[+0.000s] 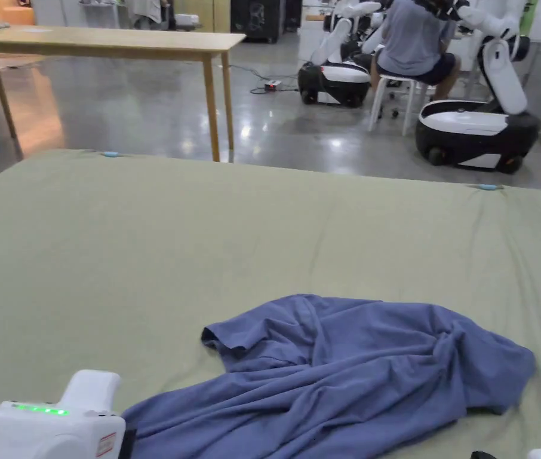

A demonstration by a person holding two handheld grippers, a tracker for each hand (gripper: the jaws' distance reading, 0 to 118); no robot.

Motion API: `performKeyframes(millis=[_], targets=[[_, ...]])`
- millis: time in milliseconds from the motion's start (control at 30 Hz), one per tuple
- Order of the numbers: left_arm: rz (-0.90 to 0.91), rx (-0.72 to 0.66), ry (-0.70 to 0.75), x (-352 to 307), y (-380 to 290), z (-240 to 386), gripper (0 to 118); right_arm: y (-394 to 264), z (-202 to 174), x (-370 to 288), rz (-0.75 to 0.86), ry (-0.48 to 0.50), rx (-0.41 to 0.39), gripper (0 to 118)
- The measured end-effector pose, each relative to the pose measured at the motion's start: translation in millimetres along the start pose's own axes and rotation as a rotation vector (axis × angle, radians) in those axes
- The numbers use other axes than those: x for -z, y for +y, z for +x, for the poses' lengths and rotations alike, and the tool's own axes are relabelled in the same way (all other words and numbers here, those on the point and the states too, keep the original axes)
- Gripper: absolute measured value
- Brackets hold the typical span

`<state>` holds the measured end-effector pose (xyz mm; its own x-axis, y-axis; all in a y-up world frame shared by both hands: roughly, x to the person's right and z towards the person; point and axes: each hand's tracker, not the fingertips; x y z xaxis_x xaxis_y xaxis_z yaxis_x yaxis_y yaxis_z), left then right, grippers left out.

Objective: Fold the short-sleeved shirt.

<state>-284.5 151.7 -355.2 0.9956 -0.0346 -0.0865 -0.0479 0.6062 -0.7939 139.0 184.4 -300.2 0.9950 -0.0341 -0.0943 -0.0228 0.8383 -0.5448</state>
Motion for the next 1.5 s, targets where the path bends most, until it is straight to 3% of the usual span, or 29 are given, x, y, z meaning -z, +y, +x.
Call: performKeyframes(millis=[267,467,500,567,600,700,733,800,867,900,933,967,1000,1033,1067,1100,1500], targets=[[-0.048,-0.024,-0.022,7.6,-8.1,-7.7,0,59.2,89.7,64.8,-0.061,-0.132,0.003,1],[-0.048,-0.043,-0.038,9.1,-8.9,-11.2,0,119.7,139.4,154.4,-0.177,-0.117,-0.039,2],[-0.048,-0.045,-0.040,9.8,-8.9,-11.7,0,126.7,144.8,167.2,-0.202,-0.089,-0.039,14],[-0.052,-0.053,-0.042,9.9,-8.4,-10.5,0,137.8,152.3,192.7,-0.251,-0.070,-0.024,100],[-0.052,-0.059,-0.042,10.8,-8.7,-10.6,0,140.7,152.1,207.8,-0.295,-0.061,-0.023,118],[-0.057,-0.061,-0.042,16.1,-9.9,-10.6,0,142.0,153.8,244.2,-0.351,-0.090,-0.072,115],[-0.060,-0.062,-0.041,16.7,-9.5,-10.8,0,135.3,132.4,238.0,-0.380,-0.109,-0.079,115],[-0.066,-0.060,-0.043,18.2,-8.4,-12.0,0,129.3,129.3,246.1,-0.413,-0.118,-0.070,111],[-0.069,-0.063,-0.046,18.3,-8.5,-11.5,0,121.2,151.5,264.8,-0.468,-0.083,-0.033,82],[-0.070,-0.065,-0.048,19.0,-8.8,-11.8,0,117.1,151.5,264.8,-0.474,-0.073,-0.011,76],[-0.069,-0.068,-0.048,19.2,-9.2,-11.7,0,115.3,148.1,261.3,-0.450,-0.084,-0.018,53],[-0.069,-0.069,-0.047,19.1,-9.4,-11.6,0,118.8,143.2,253.9,-0.427,-0.085,-0.029,22],[-0.069,-0.067,-0.046,17.2,-8.7,-11.4,0,122.4,142.3,247.3,-0.420,-0.087,-0.060,22],[-0.071,-0.059,-0.048,14.5,-6.6,-12.1,0,126.3,142.6,236.6,-0.401,-0.073,-0.080,6],[-0.071,-0.055,-0.052,10.7,-4.2,-13.9,0,131.6,142.5,223.2,-0.362,-0.011,-0.037,5],[-0.069,-0.055,-0.060,4.2,-0.2,-16.2,0,139.5,142.5,210.5,-0.342,-0.050,-0.045,5],[0.341,-0.045,0.098,-150.8,116.8,-55.8,0,250.6,141.6,-2.5,0.054,0.032,-0.075,5]])
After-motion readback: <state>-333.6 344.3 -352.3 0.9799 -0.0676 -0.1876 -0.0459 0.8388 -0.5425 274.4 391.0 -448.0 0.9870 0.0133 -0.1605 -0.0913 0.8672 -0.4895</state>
